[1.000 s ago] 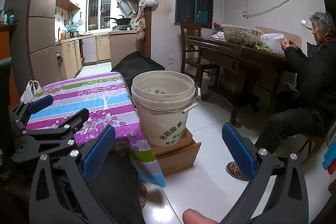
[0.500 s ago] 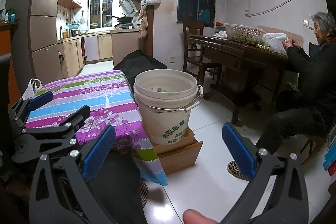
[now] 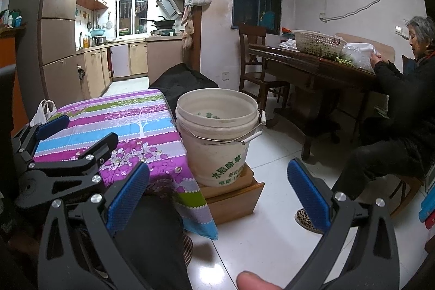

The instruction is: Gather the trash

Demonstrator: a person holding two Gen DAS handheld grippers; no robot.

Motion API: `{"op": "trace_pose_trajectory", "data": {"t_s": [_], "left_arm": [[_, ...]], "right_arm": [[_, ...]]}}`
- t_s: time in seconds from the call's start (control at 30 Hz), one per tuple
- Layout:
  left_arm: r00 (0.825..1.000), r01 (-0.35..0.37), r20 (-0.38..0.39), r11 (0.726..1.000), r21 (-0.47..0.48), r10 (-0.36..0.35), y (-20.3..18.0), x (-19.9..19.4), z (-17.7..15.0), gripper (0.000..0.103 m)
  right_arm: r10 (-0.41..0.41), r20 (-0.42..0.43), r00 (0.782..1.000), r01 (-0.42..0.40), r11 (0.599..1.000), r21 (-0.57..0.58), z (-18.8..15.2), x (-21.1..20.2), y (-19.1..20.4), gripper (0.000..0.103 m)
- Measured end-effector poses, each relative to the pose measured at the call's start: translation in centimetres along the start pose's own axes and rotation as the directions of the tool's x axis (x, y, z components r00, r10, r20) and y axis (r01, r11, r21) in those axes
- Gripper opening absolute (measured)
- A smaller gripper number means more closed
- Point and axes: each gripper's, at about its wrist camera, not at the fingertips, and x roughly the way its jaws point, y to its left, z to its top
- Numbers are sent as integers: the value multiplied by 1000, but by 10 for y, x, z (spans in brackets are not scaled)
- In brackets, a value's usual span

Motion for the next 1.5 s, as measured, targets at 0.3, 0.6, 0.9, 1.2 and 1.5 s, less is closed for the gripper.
{"op": "trace_pose_trajectory", "data": {"t_s": [0.3, 0.6, 0.9, 1.2, 1.5], "left_arm": [[1000, 2, 1, 1000, 2, -2, -1, 0, 0, 99], [1000, 10, -2, 1000, 7, -10, -2, -1, -1, 99], [1000, -2, 0, 1000, 25, 2, -1, -3, -2, 99], [999, -22, -27, 1000, 17, 23, 2, -2, -1, 99], [1000, 12, -13, 999, 38, -12, -2, -5, -1, 99]], "right_arm": [[0, 0, 1000, 0, 1000, 0, 0, 0, 0, 98], [-8, 5, 1000, 8, 1000, -2, 4, -2, -2, 98], [-18, 9, 1000, 18, 1000, -3, 6, -4, -7, 98], [-28, 13, 1000, 28, 1000, 3, 7, -5, -11, 98], [-32, 17, 999, 32, 999, 2, 7, -6, -12, 98]]}}
